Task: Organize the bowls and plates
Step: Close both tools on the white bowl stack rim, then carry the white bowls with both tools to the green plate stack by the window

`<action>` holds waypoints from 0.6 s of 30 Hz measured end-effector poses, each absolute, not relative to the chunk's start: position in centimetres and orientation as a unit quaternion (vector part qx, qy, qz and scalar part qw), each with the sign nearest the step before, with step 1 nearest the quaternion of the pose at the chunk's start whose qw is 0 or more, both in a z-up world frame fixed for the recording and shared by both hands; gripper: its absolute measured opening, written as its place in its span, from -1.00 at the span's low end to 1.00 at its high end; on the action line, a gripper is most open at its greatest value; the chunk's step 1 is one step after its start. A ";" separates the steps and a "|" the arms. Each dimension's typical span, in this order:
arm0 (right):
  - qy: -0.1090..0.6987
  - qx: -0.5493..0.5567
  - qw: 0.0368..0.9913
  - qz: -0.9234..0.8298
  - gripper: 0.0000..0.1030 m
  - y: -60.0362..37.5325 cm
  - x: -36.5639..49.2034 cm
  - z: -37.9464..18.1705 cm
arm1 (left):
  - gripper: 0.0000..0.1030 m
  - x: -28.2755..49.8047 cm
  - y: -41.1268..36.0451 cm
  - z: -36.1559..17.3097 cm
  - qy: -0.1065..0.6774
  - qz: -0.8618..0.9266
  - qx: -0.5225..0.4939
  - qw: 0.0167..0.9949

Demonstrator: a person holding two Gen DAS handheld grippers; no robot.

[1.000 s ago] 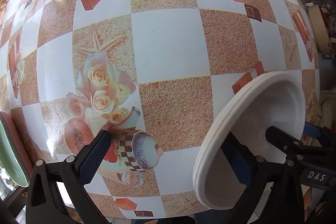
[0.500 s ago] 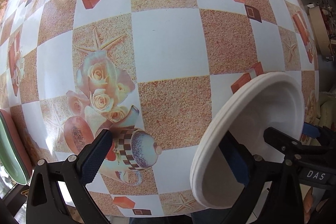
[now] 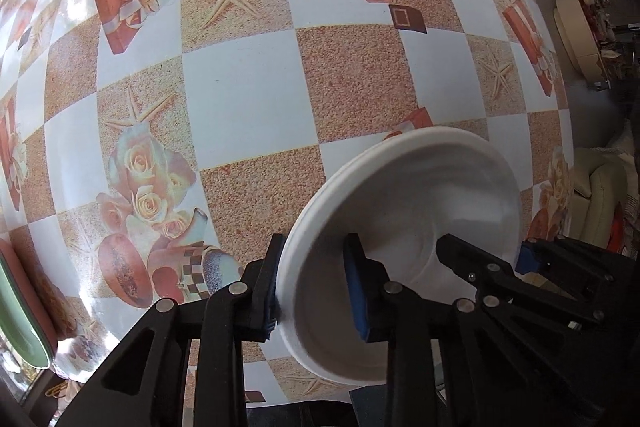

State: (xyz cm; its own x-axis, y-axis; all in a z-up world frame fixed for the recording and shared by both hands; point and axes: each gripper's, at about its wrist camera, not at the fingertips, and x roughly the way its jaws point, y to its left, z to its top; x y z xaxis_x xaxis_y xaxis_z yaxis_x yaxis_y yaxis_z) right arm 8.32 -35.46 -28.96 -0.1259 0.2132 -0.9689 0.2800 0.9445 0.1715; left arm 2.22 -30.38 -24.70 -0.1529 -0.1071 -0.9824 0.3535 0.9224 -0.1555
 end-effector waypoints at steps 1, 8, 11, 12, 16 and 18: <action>0.751 0.164 0.639 -0.025 -0.49 -35.3 8.4 -29.0 | -0.37 2.0 -30.1 -24.6 0.736 -0.178 0.088 0.648; 0.756 0.142 0.639 -0.014 -0.47 -31.7 9.0 -29.4 | -0.35 1.6 -26.4 -24.5 0.734 -0.158 0.079 0.656; 0.757 0.129 0.640 -0.003 -0.47 -29.8 9.7 -29.5 | -0.34 1.7 -24.0 -24.5 0.733 -0.147 0.073 0.660; 0.758 0.126 0.641 0.001 -0.47 -29.1 9.9 -29.5 | -0.34 1.6 -23.3 -24.5 0.733 -0.143 0.071 0.661; 0.760 0.112 0.640 0.015 -0.47 -26.7 10.9 -29.7 | -0.33 1.5 -20.4 -24.5 0.733 -0.129 0.064 0.665; 0.761 0.108 0.640 0.021 -0.47 -25.0 11.3 -30.0 | -0.33 1.5 -19.1 -24.5 0.733 -0.123 0.062 0.667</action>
State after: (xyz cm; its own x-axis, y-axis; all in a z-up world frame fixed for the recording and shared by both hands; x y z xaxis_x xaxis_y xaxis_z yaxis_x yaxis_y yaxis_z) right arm 11.34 -25.01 -29.97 -0.1585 0.1914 -0.9686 0.1383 0.9757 0.1701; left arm 1.47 -19.08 -24.53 -0.1034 -0.0728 -0.9920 0.2544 0.9622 -0.0971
